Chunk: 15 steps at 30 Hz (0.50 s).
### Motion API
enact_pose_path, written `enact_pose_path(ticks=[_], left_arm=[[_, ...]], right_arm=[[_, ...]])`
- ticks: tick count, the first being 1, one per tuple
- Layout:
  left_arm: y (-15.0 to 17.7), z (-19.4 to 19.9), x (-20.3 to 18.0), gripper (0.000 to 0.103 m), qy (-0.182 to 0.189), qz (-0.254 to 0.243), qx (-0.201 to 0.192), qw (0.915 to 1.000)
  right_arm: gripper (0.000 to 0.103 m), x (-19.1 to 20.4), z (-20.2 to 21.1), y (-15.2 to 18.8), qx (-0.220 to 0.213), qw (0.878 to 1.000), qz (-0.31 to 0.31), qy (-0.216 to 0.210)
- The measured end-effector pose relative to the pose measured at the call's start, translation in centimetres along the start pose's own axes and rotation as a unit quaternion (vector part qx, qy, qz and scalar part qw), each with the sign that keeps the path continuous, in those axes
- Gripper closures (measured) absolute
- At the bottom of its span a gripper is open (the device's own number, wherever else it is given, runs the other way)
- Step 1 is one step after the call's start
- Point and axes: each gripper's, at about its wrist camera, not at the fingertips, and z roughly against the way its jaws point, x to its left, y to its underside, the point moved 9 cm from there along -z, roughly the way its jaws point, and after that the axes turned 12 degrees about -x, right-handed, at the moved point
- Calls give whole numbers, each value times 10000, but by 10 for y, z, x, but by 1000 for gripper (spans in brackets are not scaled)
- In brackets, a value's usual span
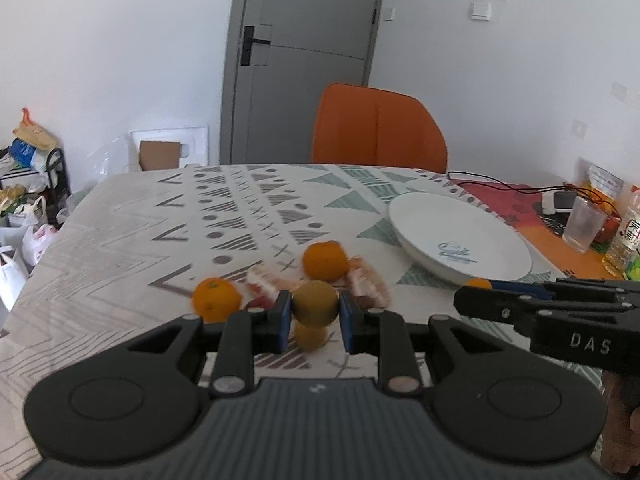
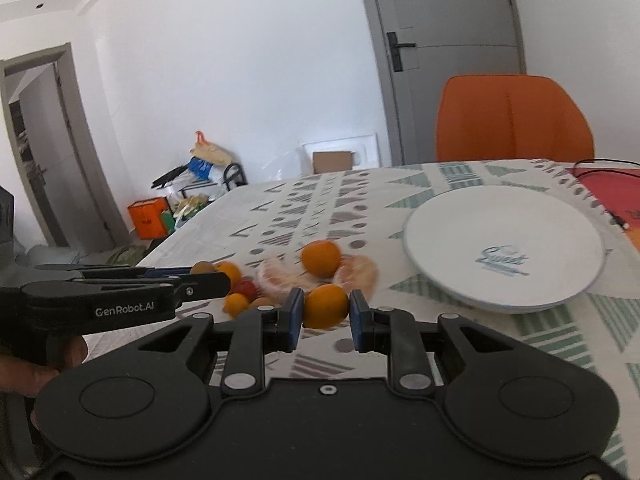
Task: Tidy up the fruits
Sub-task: 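Carry both fruits onto the white plate and open both tools to release them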
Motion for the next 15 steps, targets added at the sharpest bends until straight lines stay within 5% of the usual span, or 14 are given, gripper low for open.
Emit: enact_pose_path(ticks=[15], left_arm=[[-10,-36,-64,79,603,-256,-19,9978]], right_arm=[[80,-67,20,-10,-250,9982,-317,448]])
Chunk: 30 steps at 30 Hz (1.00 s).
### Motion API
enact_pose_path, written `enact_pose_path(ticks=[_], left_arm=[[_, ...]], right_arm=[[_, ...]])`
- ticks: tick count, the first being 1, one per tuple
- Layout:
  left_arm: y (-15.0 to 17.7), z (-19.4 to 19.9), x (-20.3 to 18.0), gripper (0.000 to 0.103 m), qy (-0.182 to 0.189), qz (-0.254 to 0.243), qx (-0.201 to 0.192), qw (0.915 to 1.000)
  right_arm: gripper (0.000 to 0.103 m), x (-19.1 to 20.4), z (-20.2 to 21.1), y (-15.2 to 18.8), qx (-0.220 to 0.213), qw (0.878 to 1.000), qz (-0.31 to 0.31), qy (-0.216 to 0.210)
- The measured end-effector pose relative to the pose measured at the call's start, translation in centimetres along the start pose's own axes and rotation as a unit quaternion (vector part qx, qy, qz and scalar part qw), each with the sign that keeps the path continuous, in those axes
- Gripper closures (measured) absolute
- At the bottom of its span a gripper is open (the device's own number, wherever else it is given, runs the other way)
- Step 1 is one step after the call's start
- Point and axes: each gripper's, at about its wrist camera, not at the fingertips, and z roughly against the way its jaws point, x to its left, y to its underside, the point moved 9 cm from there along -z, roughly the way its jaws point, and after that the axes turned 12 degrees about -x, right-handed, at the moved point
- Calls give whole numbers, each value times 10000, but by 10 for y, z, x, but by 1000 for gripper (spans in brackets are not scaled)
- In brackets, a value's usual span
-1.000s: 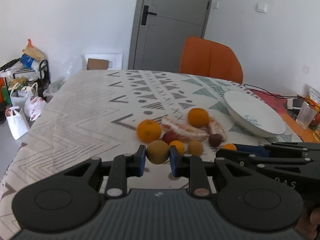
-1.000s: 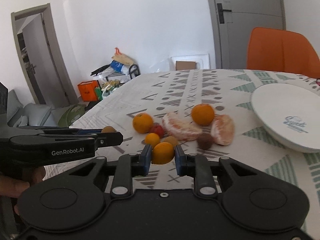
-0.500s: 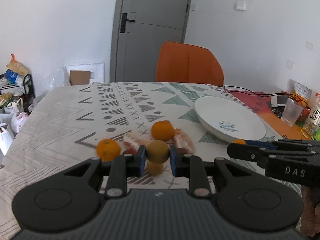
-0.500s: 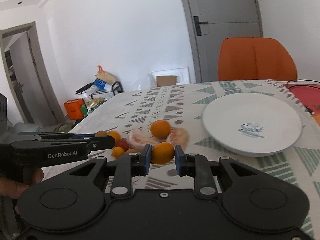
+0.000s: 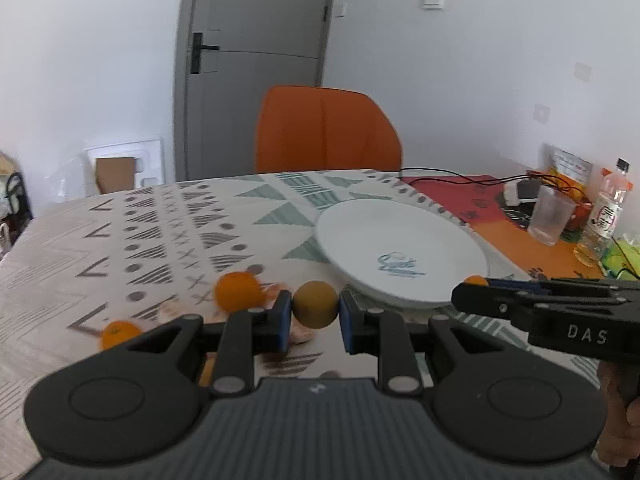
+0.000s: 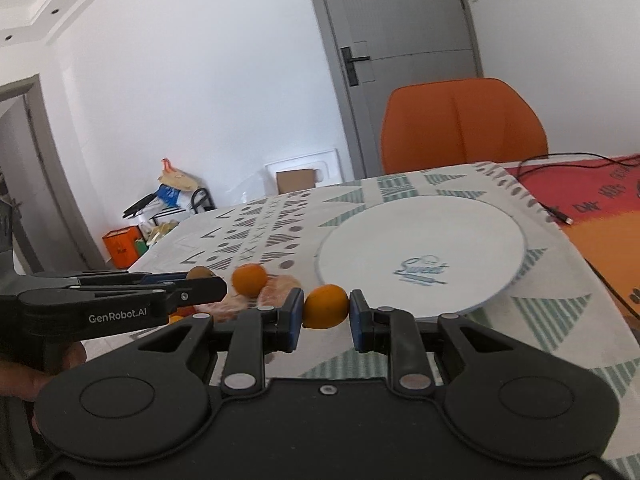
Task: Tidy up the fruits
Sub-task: 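Carry both fruits onto the white plate and open both tools to release them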
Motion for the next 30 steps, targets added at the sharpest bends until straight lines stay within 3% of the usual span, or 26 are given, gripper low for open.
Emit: enact_pose_path(ticks=[9,30], left_arm=[[-5,-29,-27,79,310,-136,-14,9994],[2,-95,-52,79,603,-131,236,9978]], right_arm=[[80,-30,0,0,-26,9997,-106,238],[80,-66,-32,-3,-5,9989,-129,461]])
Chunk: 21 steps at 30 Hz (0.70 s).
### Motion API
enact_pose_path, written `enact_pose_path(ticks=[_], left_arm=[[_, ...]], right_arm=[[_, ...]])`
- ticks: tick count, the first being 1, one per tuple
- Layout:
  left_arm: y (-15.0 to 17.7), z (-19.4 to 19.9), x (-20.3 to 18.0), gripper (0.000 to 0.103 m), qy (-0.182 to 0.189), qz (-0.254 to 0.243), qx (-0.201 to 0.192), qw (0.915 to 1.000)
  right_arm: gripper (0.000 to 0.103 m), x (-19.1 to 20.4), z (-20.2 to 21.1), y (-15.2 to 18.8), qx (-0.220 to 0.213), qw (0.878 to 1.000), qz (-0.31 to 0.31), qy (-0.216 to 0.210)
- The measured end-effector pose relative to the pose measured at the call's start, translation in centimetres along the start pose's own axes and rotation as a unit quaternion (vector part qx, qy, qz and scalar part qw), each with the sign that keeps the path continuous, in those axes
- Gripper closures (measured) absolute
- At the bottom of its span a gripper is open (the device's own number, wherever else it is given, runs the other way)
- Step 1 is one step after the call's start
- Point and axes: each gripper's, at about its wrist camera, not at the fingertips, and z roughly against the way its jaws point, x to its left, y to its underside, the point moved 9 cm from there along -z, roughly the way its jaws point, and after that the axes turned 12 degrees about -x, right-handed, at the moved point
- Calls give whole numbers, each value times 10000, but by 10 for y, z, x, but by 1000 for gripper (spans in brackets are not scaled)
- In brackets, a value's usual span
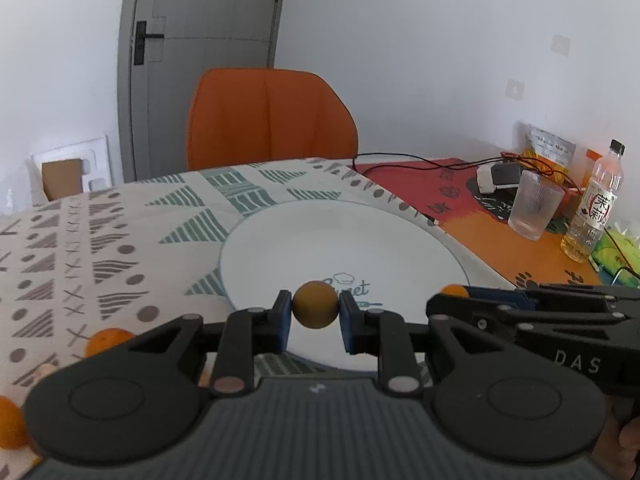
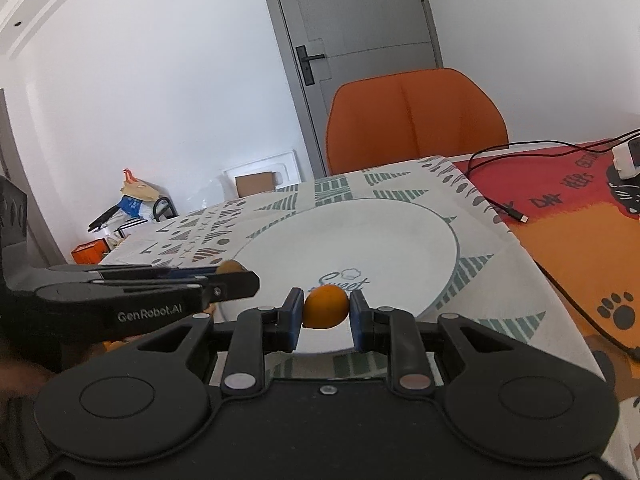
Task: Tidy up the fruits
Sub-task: 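Carry both fruits onto the white plate and open both tools to release them, then move both open tools back from the plate to the fruit cluster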
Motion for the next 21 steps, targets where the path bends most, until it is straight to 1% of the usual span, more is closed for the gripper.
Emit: enact_pose_path(ticks=[9,11,13,14,15,17,18,19,20,21], left_arm=[[4,-12,0,79,82,45,111,9999],[3,-10,1,76,62,9,90,9999],[1,-8,3,75,43,41,75,10000],[0,-6,4,71,45,59,78,9999],[0,-4,5,67,33,67,83,9999],[-1,0,8,46,-64,54,68,9999],[-2,3,9,41,-114,44,30,9999],[-3,6,11,32,-163,36,-23,9999],[-5,9,13,27,-212,20,-59,9998],[-6,13,15,27,-300,-15,-104,9995]], right_arm=[[80,-5,-13,3,80,9999,-15,85],[79,-7,-13,3,107,9998,-130,85],[73,-8,-11,3,95,9998,-131,145],[73,-7,-9,2,59,9998,-105,176],[71,-7,-8,0,32,9998,-99,175],[60,-8,-4,-2,-1,9997,-162,179],[44,-9,-2,-3,-41,9996,-169,207],[27,-8,0,-4,-78,9996,-125,256],[21,-7,1,-5,-125,9994,-45,319],[14,-5,4,-6,-186,9991,48,377]])
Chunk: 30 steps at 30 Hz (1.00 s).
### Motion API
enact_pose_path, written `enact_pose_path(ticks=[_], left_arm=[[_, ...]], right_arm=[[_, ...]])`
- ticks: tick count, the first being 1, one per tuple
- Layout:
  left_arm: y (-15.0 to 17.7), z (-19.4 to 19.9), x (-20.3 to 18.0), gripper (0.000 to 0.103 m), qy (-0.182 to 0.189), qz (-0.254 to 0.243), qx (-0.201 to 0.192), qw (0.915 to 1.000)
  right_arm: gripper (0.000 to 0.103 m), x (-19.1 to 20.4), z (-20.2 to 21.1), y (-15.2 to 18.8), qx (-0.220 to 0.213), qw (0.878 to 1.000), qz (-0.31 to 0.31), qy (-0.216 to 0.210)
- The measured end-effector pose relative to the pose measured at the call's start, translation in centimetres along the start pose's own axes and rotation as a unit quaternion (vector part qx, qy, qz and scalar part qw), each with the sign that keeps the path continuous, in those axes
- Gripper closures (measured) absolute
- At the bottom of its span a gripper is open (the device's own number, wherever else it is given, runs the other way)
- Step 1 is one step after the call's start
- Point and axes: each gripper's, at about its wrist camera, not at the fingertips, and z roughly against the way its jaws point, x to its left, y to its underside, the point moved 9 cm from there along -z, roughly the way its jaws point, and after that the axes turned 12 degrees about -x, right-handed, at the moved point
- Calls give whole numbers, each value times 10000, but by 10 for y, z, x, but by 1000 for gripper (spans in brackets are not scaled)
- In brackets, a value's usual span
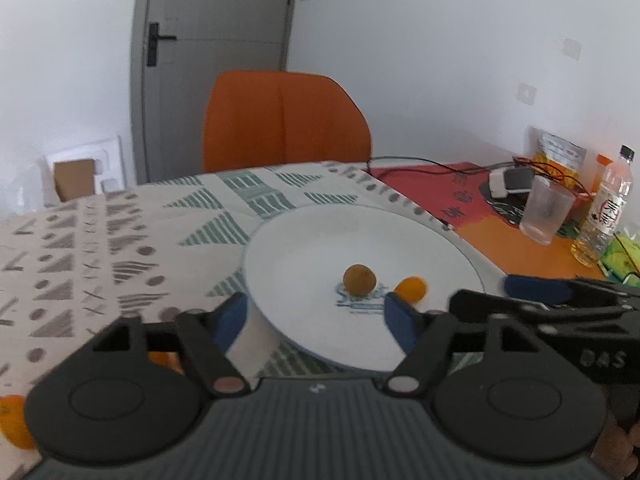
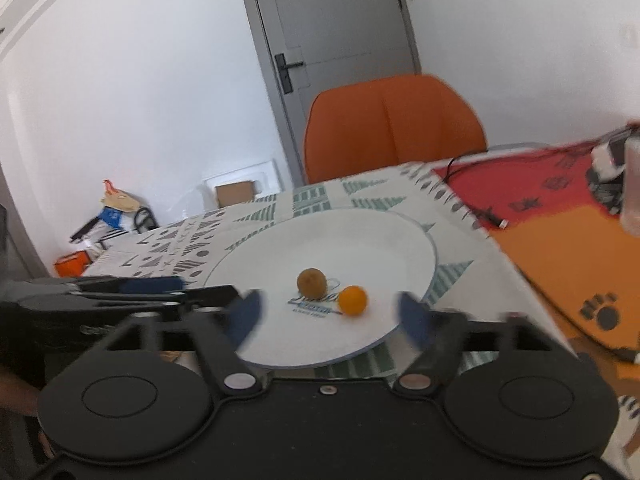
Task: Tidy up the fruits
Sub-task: 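Move both open tools back from the plate to the fruit cluster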
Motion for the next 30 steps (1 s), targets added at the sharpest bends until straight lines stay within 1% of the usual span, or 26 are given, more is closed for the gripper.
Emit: enact_pose_path(ticks=[1,2,5,8,9,10,12,19,22,24,28,30], left_arm=[[-2,3,2,27,-87,-34,-33,10000],[-4,6,4,27,-159,-64,-61,9998],[-9,18,12,27,-162,72,-167,9997],[-11,27,19,27,-248,144,-186,9994],[-12,31,22,27,-260,177,-231,9992],[-12,35,26,27,-279,210,-255,9991],[-12,42,32,27,-338,259,-270,9987],[-9,68,56,27,-569,382,-334,9971],[-8,81,67,24,-660,465,-387,9960],[-7,91,73,23,-715,498,-431,9953],[-2,108,89,23,-1058,453,-481,9922],[0,116,97,23,-1075,574,-499,9913]], right_arm=[[12,2,2,-1,-56,9999,81,53],[11,3,4,-3,-97,9998,126,77],[11,7,8,-6,-165,9998,117,-39],[8,9,10,-7,-154,9998,102,-47],[4,10,11,-7,-151,9998,104,-63],[2,12,13,-8,-163,9998,100,-103],[2,17,16,-8,-216,9996,120,-162],[2,34,20,-4,-180,9993,154,-302],[1,43,23,-3,-155,9990,156,-389],[1,49,25,-3,-164,9987,177,-459],[1,62,29,-3,-181,9981,232,-545],[1,69,30,-2,-170,9978,231,-592]])
